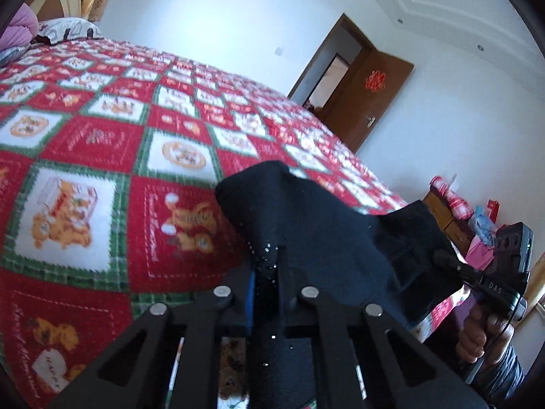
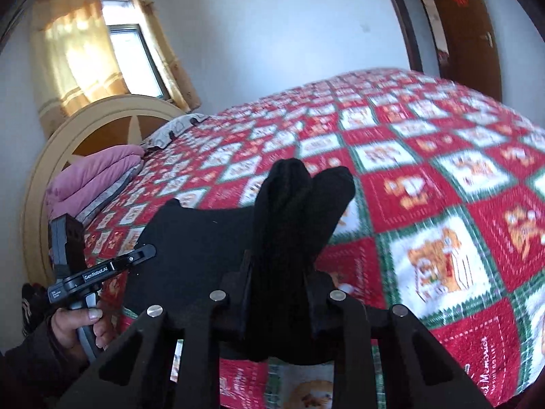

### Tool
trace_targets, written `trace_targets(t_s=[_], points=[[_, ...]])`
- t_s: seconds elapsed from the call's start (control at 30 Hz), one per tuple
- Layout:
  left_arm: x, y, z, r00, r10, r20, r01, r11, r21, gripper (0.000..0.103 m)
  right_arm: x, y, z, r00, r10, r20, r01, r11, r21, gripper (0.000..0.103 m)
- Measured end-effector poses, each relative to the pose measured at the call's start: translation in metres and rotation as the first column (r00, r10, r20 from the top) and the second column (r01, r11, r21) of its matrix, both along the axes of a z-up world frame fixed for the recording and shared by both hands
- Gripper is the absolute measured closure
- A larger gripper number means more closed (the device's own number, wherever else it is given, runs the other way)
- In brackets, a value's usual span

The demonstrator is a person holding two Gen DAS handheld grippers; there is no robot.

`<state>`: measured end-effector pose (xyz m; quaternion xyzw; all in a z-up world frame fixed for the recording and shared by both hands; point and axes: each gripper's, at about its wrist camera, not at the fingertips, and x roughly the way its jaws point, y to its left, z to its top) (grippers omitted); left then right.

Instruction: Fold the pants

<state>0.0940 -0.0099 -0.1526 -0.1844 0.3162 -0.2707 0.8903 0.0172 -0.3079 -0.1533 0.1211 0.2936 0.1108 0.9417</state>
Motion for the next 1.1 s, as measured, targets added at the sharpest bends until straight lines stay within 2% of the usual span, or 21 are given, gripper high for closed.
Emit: trace_targets(t_s=[0.17, 0.3, 0.47, 0.63, 0.8, 0.9, 1.03, 1.1], points=[[-0.001, 0.019, 0.021, 0.997, 0.052, 0.055, -0.051, 0.998, -0.022, 0.093, 0.008, 0.015, 0.020, 0.999, 0.043, 0.030, -0.043, 0.999, 0.002, 0.078], [0.005, 0.047, 0.034, 0.990, 0.106, 0.092, -0.105, 0.994, -0.014, 0.093, 0.037, 0.038, 0.030, 0.994, 0.100, 0.032, -0.099, 0.995, -0.019, 0.079], [0.015, 0.088, 0.044, 0.974, 0.193, 0.115, -0.196, 0.980, 0.018, 0.093, 0.093, 0.076, 0.038, 0.985, 0.175, 0.010, -0.175, 0.985, 0.004, 0.079], [0.028, 0.134, 0.049, 0.944, 0.305, 0.128, -0.313, 0.949, 0.046, 0.093, 0.150, 0.126, 0.042, 0.966, 0.259, 0.002, -0.259, 0.966, 0.022, 0.079], [0.027, 0.167, 0.035, 0.917, 0.384, 0.103, -0.392, 0.918, 0.065, 0.093, 0.208, 0.184, 0.031, 0.945, 0.324, -0.048, -0.324, 0.946, 0.004, 0.079], [0.025, 0.176, 0.023, 0.910, 0.406, 0.082, -0.412, 0.907, 0.084, 0.093, 0.230, 0.208, 0.018, 0.933, 0.351, -0.080, -0.352, 0.936, -0.004, 0.079], [0.030, 0.181, -0.001, 0.910, 0.414, 0.034, -0.415, 0.904, 0.100, 0.092, 0.251, 0.226, -0.003, 0.928, 0.347, -0.137, -0.353, 0.936, -0.016, 0.078], [0.032, 0.178, -0.010, 0.910, 0.414, 0.008, -0.412, 0.903, 0.121, 0.085, 0.260, 0.222, -0.014, 0.927, 0.334, -0.173, -0.339, 0.941, 0.002, 0.076]])
